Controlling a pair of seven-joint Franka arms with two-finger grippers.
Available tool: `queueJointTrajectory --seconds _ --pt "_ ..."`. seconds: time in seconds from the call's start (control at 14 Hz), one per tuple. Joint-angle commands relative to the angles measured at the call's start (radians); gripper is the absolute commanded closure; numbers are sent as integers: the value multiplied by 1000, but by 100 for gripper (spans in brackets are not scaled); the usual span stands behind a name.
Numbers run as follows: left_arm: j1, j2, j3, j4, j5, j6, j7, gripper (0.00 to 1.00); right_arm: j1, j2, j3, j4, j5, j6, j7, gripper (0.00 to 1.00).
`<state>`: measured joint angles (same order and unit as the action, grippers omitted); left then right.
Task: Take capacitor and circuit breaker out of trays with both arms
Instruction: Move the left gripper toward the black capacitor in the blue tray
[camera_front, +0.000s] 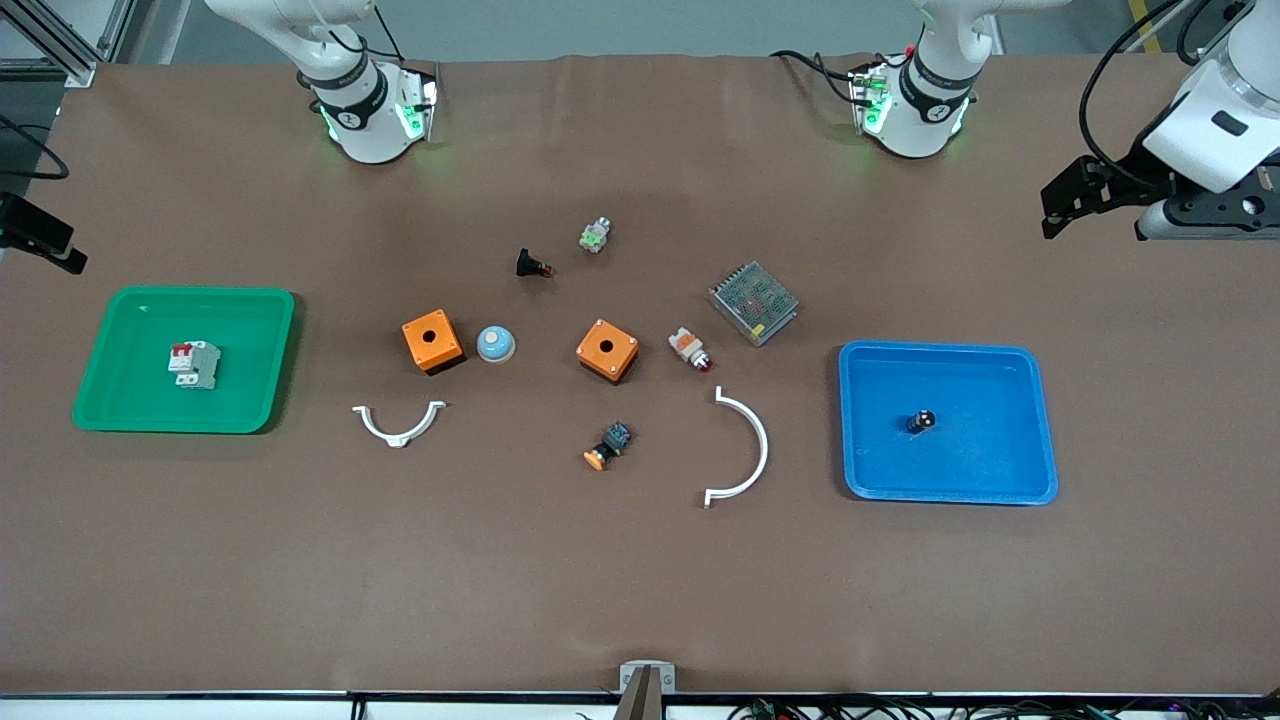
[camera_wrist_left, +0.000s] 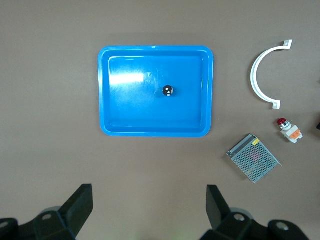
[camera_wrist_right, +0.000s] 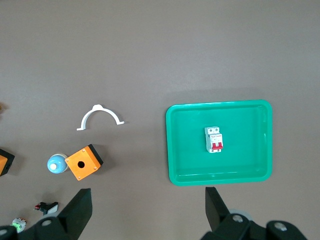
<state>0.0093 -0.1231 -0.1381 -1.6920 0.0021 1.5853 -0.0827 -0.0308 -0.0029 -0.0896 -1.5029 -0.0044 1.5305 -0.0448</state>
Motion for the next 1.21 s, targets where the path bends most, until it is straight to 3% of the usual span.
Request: queueJointTrajectory --seconds 0.0,0.43,0.86,1.0,1.14 --pt "4 10 -3 22 -2 -4 6 0 -1 15 -4 32 14 -17 -4 0" --pt "5 103 -3 16 4 39 -2 0 -1 15 -4 32 14 -20 0 0" --pt "6 152 -3 -305 6 492 -8 0 -9 26 -7 27 1 -32 -4 0" --pt "6 203 -3 -377 6 643 -8 0 -5 56 -7 29 0 -46 -9 0" --pt "8 288 -3 -390 6 735 -8 4 -9 101 -7 20 -2 -47 -10 0"
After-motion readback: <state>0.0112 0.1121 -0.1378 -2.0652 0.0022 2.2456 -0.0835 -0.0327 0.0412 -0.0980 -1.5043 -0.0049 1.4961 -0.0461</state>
